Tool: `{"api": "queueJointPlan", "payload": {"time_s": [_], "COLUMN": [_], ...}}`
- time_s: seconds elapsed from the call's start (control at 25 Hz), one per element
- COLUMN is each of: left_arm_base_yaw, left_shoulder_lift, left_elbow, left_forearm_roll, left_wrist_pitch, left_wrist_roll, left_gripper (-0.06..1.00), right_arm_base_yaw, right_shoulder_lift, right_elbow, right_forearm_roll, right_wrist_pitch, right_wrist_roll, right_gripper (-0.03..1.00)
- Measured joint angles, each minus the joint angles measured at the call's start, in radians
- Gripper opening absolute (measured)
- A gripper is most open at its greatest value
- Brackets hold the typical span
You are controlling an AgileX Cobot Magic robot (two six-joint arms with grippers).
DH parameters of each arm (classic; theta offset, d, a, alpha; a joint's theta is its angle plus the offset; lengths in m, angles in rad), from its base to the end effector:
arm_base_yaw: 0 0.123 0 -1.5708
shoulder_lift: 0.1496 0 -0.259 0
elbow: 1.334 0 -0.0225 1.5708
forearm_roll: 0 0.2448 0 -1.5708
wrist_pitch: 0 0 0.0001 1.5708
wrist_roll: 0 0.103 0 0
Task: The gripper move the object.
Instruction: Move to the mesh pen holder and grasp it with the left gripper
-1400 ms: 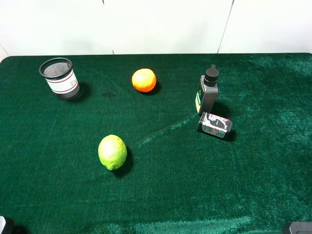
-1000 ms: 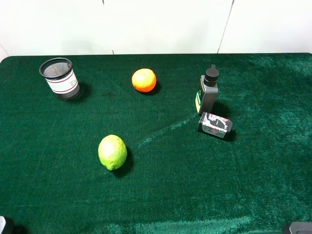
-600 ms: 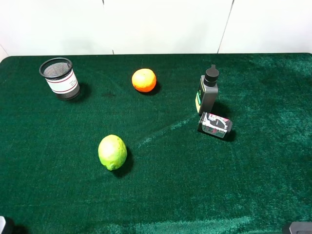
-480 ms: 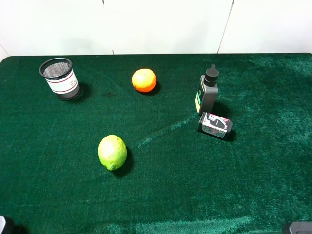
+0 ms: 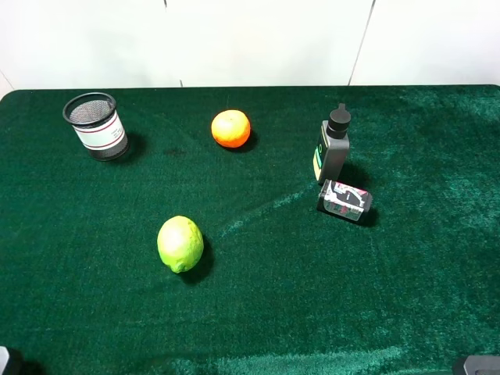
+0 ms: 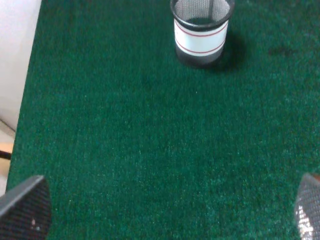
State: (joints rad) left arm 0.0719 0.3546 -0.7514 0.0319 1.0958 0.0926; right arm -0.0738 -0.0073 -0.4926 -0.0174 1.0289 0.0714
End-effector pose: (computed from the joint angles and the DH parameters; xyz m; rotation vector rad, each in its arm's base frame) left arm 0.0633 0.0075 0.3228 0.0224 2.1851 0.1325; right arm 0.0278 -0.0036 0.2700 0.1464 2.0072 -0.0223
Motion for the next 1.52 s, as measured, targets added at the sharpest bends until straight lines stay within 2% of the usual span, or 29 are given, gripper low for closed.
{"api": "queueJointPlan", "payload": {"time_s": [0.72, 1.28, 1.52], "left_arm_base_yaw": [0.000, 0.000, -0.034], "left_shoulder_lift": [0.602, 0.965, 1.104], "left_elbow": [-0.229, -0.401, -0.480], "left_forearm_roll": [-0.003, -0.012, -0.018], "left_wrist_pitch": [-0.006, -0.051, -0.063], "left_wrist_roll": [0.002, 0.002, 0.002], "left_gripper": [0.99, 0.99, 0.99], "right_arm_base_yaw": [0.000, 0.000, 0.000], "right_shoulder_lift": [0.000, 0.000, 0.000], "right_elbow": [0.000, 0.000, 0.000], "right_forearm_roll": [0.000, 0.000, 0.000], "right_wrist_pitch": [0.000, 0.000, 0.000], "right_wrist_roll": [0.000, 0.000, 0.000], "right_gripper": [0.57, 0.57, 0.57]}}
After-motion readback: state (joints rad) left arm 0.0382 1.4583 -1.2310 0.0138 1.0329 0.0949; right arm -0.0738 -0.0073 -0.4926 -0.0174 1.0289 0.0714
